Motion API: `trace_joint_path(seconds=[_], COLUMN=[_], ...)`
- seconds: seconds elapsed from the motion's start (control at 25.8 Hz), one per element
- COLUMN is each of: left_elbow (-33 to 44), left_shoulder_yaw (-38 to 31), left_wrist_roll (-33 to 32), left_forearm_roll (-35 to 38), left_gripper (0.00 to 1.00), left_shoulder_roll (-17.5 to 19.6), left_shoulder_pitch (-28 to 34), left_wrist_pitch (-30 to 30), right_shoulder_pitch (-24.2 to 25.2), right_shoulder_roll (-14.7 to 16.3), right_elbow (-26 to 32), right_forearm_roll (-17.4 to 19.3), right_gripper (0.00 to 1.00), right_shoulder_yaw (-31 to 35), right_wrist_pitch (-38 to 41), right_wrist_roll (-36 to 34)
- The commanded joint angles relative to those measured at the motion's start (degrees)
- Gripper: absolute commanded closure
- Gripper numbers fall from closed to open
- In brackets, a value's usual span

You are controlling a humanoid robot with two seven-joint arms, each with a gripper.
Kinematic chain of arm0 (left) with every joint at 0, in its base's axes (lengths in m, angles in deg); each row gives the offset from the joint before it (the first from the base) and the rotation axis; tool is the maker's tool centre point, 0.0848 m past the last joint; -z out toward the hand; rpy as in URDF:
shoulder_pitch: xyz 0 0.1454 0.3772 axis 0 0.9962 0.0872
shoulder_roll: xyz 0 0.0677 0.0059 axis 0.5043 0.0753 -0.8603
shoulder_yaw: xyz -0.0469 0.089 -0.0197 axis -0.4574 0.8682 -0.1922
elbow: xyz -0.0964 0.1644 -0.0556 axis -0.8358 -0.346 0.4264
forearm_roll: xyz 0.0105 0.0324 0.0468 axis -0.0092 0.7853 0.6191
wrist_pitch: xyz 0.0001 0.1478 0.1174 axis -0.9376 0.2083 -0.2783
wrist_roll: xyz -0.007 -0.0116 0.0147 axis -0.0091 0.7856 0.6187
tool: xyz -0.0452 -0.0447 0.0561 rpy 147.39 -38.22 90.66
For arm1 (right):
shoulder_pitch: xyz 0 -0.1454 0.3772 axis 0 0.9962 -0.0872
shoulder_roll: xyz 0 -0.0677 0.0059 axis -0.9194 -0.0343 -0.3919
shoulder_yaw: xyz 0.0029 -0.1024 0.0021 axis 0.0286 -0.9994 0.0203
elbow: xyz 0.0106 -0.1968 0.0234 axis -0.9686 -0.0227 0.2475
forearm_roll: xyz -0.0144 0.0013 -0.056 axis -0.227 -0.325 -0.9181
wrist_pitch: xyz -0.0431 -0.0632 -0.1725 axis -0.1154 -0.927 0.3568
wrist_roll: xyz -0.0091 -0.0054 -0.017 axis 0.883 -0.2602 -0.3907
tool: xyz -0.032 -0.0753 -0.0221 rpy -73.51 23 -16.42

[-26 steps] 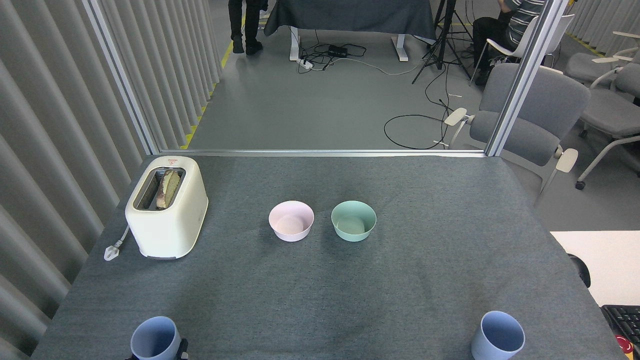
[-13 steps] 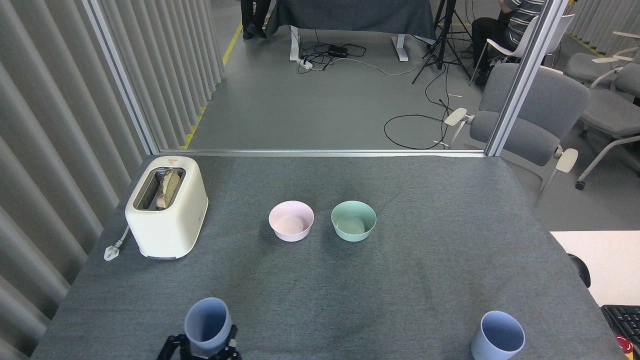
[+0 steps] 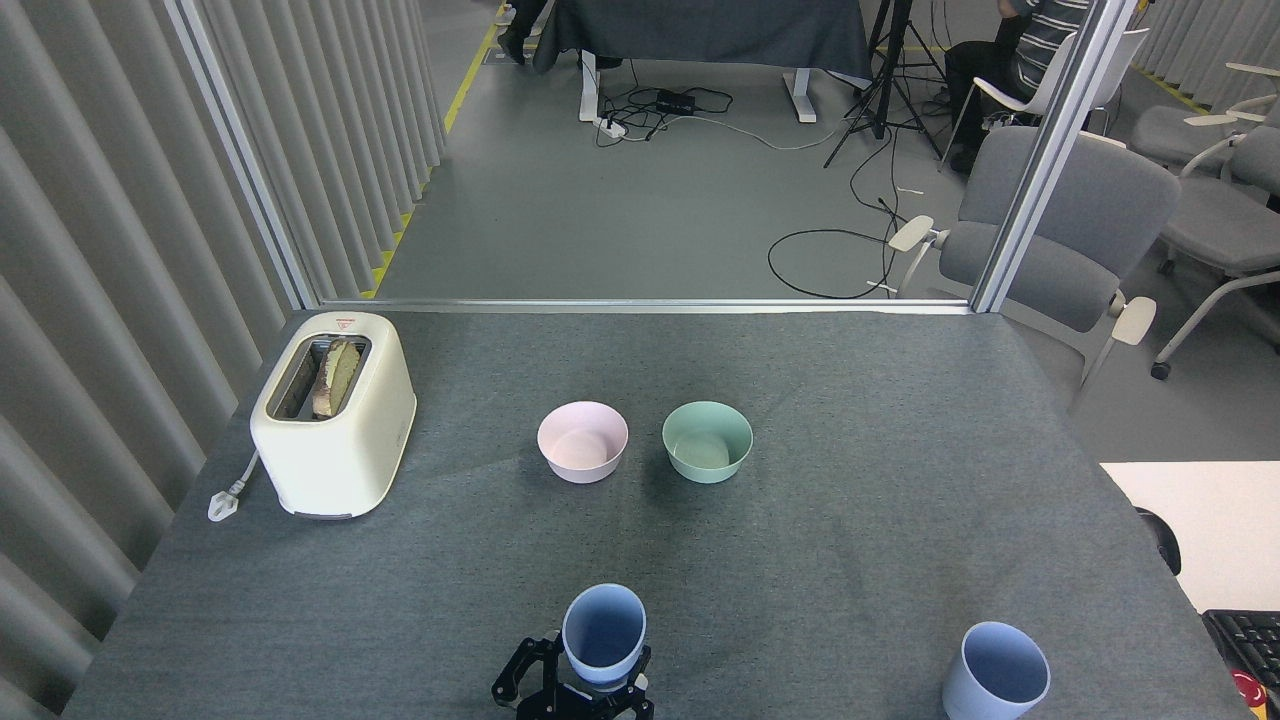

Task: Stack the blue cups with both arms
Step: 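Grasp the pale blue cup with the left gripper and slide it toward center, then release the blue cup and withdraw the left gripper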

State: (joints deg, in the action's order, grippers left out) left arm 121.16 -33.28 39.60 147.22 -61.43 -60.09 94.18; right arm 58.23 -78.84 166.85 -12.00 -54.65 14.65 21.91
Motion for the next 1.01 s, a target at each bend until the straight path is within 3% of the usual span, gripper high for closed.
trace_joint_path(seconds=[0.0,0.58,0.7,0.82,0.97], left_elbow=[-3.12,-5.67,-5.67,-5.06,-1.1], left_shoulder_yaw=[-0.06,0.03,0.03,-0.23,-0.23], left_wrist_roll=[0.04,-0.31,-0.22,-0.22,-0.22], left_forearm_roll=[-0.16,-0.51,-0.59,-1.3,-1.74], left_gripper=[0.6,0.44,0.33,0.01,0.0], left_shoulder_roll=[0.34,0.25,0.16,0.08,0.25], left_shoulder_pitch=[-2.26,-2.35,-2.08,-1.64,0.38], left_wrist_pitch=[-1.84,-1.49,-1.75,-2.02,-1.31], right_shoulder_pitch=[-0.09,-0.18,-0.27,-0.27,-0.35], right_shoulder_roll=[0.21,0.39,0.39,0.48,0.48], right_elbow=[-0.25,-0.34,-0.34,-0.34,-0.69], right_forearm_roll=[0.02,0.1,0.1,0.1,0.1], right_gripper=[0.0,0.0,0.0,0.0,0.0], right_shoulder_yaw=[-0.05,-0.05,0.04,0.04,-0.05], right_wrist_pitch=[0.02,0.02,0.11,0.2,0.46], right_wrist_roll=[0.06,0.06,0.06,0.06,0.06])
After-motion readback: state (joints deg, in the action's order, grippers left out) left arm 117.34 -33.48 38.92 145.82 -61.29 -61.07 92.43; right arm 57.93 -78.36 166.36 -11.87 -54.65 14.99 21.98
